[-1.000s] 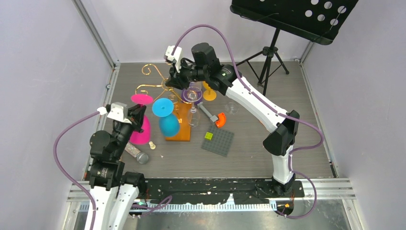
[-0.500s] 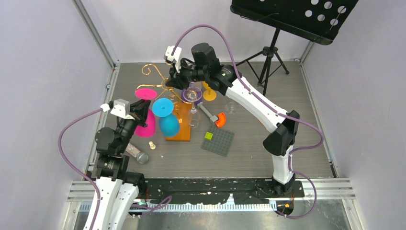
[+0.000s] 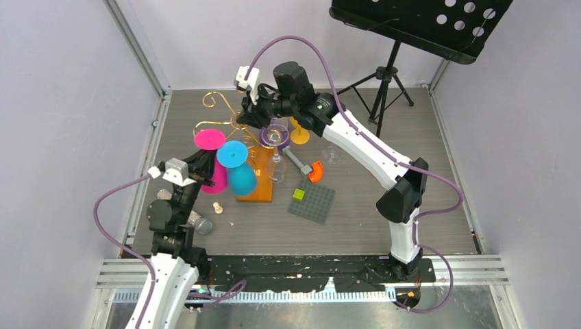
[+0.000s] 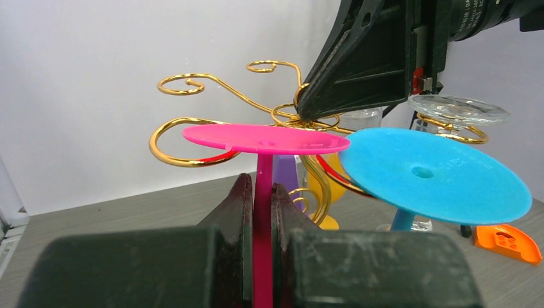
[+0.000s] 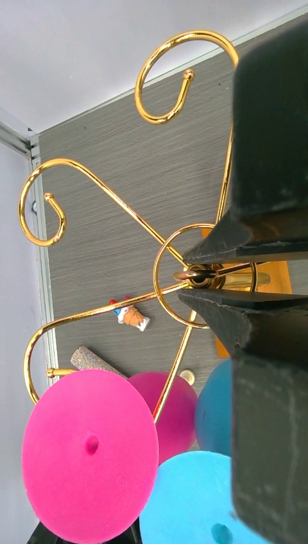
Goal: Place the wine glass upside down on the wine glass rack
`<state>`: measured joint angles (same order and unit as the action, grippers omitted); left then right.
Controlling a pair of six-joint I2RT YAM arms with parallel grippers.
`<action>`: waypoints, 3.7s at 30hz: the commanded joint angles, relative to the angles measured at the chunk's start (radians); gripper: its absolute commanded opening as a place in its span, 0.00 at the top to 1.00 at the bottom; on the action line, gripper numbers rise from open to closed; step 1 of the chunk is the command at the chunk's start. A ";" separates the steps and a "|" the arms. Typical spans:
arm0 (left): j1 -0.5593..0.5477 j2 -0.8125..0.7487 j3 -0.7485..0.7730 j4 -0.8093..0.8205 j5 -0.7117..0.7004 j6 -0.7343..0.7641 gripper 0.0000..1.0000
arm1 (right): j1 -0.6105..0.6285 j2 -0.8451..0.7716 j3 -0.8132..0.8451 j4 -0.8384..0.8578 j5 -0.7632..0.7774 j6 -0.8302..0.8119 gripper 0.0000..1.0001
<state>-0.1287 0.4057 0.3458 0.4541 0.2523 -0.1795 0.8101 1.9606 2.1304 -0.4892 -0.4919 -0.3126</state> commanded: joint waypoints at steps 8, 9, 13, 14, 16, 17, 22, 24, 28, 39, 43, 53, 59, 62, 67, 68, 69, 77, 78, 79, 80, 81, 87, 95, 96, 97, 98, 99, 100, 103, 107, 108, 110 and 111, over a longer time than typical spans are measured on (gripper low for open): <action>0.006 0.057 -0.071 0.289 -0.081 0.009 1.00 | 0.007 -0.031 0.006 0.004 0.020 -0.024 0.93; 0.005 0.070 -0.071 0.304 -0.084 0.012 1.00 | 0.008 -0.032 0.004 0.004 0.021 -0.025 0.94; 0.006 0.119 -0.068 0.358 -0.093 0.026 1.00 | 0.008 -0.037 -0.002 0.004 0.024 -0.028 0.93; 0.006 0.133 -0.065 0.368 -0.088 0.027 1.00 | 0.008 -0.038 -0.004 0.003 0.025 -0.031 0.94; 0.006 0.158 -0.057 0.387 -0.071 0.026 1.00 | 0.008 -0.038 -0.005 0.004 0.027 -0.032 0.93; 0.006 0.171 -0.053 0.394 -0.061 0.026 1.00 | 0.008 -0.038 -0.006 0.004 0.026 -0.033 0.94; 0.005 0.220 -0.033 0.429 -0.050 0.021 1.00 | 0.008 -0.039 -0.008 0.004 0.029 -0.036 0.93; 0.006 0.235 -0.026 0.435 -0.053 0.025 1.00 | 0.008 -0.039 -0.009 0.003 0.028 -0.037 0.94; 0.006 0.263 -0.013 0.443 -0.077 0.034 1.00 | 0.007 -0.036 -0.006 0.003 0.029 -0.039 0.94; 0.006 0.339 0.023 0.469 -0.239 0.032 1.00 | 0.008 -0.030 -0.004 0.003 0.032 -0.043 0.94; 0.006 0.327 0.025 0.465 -0.243 0.037 1.00 | 0.009 -0.031 -0.007 0.003 0.034 -0.047 0.93; 0.006 0.185 -0.003 0.356 -0.326 0.057 1.00 | 0.010 -0.028 -0.006 0.003 0.035 -0.048 0.93; 0.005 0.121 -0.019 0.308 -0.299 0.059 1.00 | 0.009 -0.025 -0.003 0.003 0.033 -0.047 0.93; 0.006 0.115 -0.023 0.298 -0.192 0.072 1.00 | 0.010 -0.023 -0.003 0.004 0.032 -0.047 0.93; 0.006 0.139 -0.022 0.278 -0.075 0.074 1.00 | 0.011 -0.025 -0.002 0.003 0.032 -0.047 0.93; 0.006 0.144 -0.021 0.268 -0.073 0.074 1.00 | 0.011 -0.026 -0.001 0.003 0.032 -0.047 0.93; 0.006 0.150 -0.021 0.263 -0.073 0.074 1.00 | 0.012 -0.025 -0.001 0.003 0.032 -0.046 0.92; 0.006 0.139 -0.045 0.226 -0.137 0.069 0.74 | 0.012 -0.031 -0.004 0.003 0.042 -0.052 0.89; 0.006 0.133 -0.046 0.214 -0.148 0.069 0.67 | 0.013 -0.031 -0.004 0.003 0.042 -0.053 0.89; 0.006 0.126 -0.046 0.205 -0.156 0.069 0.61 | 0.013 -0.031 -0.003 0.003 0.042 -0.053 0.88; 0.005 0.117 -0.047 0.195 -0.164 0.069 0.57 | 0.014 -0.031 -0.003 0.003 0.042 -0.053 0.88; 0.005 0.108 -0.047 0.186 -0.170 0.070 0.53 | 0.015 -0.031 -0.003 0.003 0.042 -0.053 0.87; 0.006 0.033 -0.002 0.042 -0.171 0.079 0.30 | 0.021 -0.028 0.012 0.004 0.049 -0.055 0.84; 0.006 -0.140 0.057 -0.212 -0.200 0.101 0.00 | 0.023 -0.034 0.023 0.014 0.066 -0.059 0.78; 0.005 -0.163 0.063 -0.238 -0.209 0.098 0.00 | 0.024 -0.035 0.023 0.017 0.068 -0.059 0.78; 0.006 -0.182 0.073 -0.265 -0.217 0.097 0.00 | 0.024 -0.036 0.022 0.019 0.069 -0.058 0.77; 0.006 -0.200 0.083 -0.293 -0.224 0.095 0.00 | 0.025 -0.038 0.022 0.022 0.069 -0.058 0.76; 0.006 -0.216 0.095 -0.319 -0.233 0.092 0.00 | 0.026 -0.038 0.022 0.024 0.071 -0.057 0.75; 0.006 -0.229 0.108 -0.346 -0.236 0.093 0.00 | 0.026 -0.038 0.023 0.027 0.072 -0.058 0.75; 0.006 -0.275 0.142 -0.414 -0.278 0.095 0.00 | 0.031 -0.041 0.023 0.032 0.076 -0.061 0.74; 0.006 -0.322 0.184 -0.478 -0.326 0.109 0.01 | 0.035 -0.047 0.023 0.036 0.085 -0.064 0.71; 0.006 -0.326 0.196 -0.489 -0.332 0.120 0.01 | 0.036 -0.048 0.025 0.038 0.088 -0.065 0.70; 0.005 -0.326 0.223 -0.506 -0.335 0.129 0.02 | 0.038 -0.052 0.026 0.043 0.094 -0.066 0.69; 0.006 -0.323 0.239 -0.518 -0.335 0.131 0.03 | 0.038 -0.055 0.027 0.045 0.097 -0.066 0.68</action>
<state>-0.1276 0.0853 0.5175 0.0071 -0.0437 -0.0807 0.8406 1.9602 2.1281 -0.4774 -0.4259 -0.3641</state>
